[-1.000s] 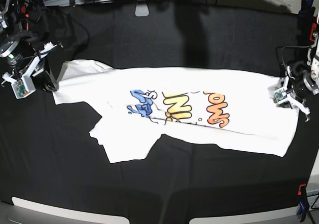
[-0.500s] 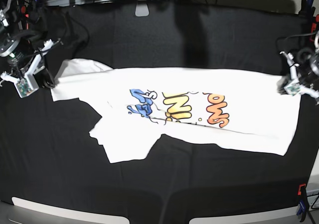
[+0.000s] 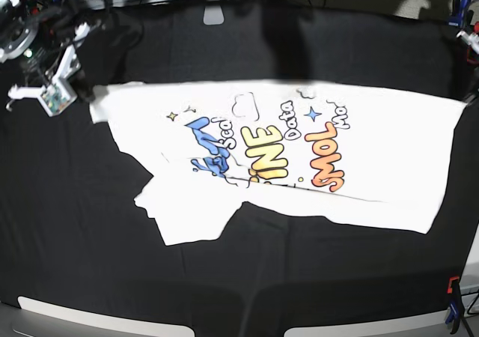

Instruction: Layout the t-shirt on the table in an organized manner, then fold the t-shirt properly

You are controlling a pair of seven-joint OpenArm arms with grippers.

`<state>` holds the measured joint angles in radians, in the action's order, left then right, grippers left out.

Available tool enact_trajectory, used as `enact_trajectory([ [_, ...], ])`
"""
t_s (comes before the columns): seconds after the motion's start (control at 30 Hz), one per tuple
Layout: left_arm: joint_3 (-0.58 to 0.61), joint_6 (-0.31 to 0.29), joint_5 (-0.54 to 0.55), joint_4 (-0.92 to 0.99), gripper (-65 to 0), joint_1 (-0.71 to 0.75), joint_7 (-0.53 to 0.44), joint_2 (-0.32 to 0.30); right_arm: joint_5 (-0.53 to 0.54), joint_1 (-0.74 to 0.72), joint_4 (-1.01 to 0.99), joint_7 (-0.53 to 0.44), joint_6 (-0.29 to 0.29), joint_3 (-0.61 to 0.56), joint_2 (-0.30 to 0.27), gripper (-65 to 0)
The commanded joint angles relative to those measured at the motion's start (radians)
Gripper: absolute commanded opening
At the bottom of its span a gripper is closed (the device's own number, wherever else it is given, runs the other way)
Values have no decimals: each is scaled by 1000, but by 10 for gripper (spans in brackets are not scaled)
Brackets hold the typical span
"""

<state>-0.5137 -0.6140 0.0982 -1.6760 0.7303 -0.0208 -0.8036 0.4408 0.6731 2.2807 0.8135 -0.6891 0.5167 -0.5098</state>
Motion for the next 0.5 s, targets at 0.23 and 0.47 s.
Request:
enact_trajectory([
  [0.23,-228,-29,41,-93,-650,246,-95,89,8,155,76,7,-3,8,-14,-650],
  [0.47,-271,-56,23,-93,-650,354,-154,144,85,244,76,33,-9,8,-14,-650],
])
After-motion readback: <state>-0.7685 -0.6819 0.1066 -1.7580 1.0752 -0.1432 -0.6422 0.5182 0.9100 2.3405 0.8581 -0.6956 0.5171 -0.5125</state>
